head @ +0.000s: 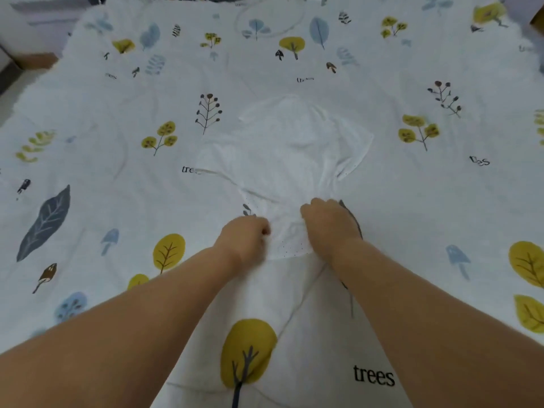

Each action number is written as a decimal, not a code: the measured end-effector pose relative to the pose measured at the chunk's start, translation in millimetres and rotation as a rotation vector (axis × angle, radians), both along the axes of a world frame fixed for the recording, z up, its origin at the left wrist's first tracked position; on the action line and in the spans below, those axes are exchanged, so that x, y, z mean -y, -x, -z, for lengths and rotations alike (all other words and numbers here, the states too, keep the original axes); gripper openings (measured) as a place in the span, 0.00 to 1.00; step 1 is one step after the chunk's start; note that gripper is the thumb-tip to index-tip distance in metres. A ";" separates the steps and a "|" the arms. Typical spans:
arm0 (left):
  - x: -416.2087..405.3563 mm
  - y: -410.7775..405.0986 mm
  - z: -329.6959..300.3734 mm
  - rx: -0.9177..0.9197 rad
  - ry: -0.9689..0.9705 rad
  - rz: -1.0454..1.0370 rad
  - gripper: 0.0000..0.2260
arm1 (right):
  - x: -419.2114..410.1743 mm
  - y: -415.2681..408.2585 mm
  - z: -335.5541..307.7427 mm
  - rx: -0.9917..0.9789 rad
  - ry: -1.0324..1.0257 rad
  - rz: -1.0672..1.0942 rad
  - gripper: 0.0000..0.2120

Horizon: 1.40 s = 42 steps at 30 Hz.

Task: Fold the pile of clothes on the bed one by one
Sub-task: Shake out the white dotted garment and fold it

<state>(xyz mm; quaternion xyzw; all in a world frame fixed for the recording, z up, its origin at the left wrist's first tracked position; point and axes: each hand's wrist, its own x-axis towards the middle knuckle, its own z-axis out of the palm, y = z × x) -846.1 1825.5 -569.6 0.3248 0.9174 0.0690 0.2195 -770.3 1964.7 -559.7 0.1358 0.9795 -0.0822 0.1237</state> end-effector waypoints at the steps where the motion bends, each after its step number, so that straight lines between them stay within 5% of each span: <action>1: 3.2 -8.5 -4.8 0.046 0.000 0.020 0.09 | 3.9 -5.7 -4.0 -0.007 0.003 -0.002 0.13; 4: 22.8 -39.8 -18.9 0.231 0.042 0.065 0.04 | 21.8 -31.3 -16.4 0.063 0.152 0.051 0.14; 9: 63.8 -82.9 -54.0 0.386 0.175 0.093 0.13 | 67.8 -96.7 -45.7 0.199 0.455 0.180 0.08; 14: 89.3 -101.4 -124.3 0.418 0.045 -0.035 0.13 | 93.8 -143.4 -113.9 -0.004 0.580 0.395 0.03; 21: 109.7 -115.3 -268.1 0.245 -0.533 -0.380 0.10 | 75.3 -165.4 -269.9 -0.610 0.748 0.546 0.08; 25: 125.0 -114.9 -364.1 0.128 -0.807 -0.517 0.10 | 59.8 -178.5 -374.7 -0.764 0.779 0.624 0.11; 35: 200.0 -120.2 -503.7 -0.029 -1.074 -0.595 0.13 | 58.2 -231.7 -547.6 -0.973 0.988 0.790 0.10; 42: 236.0 -143.3 -570.7 -0.292 -1.085 -0.532 0.11 | 68.7 -264.0 -607.1 -0.997 0.834 0.851 0.11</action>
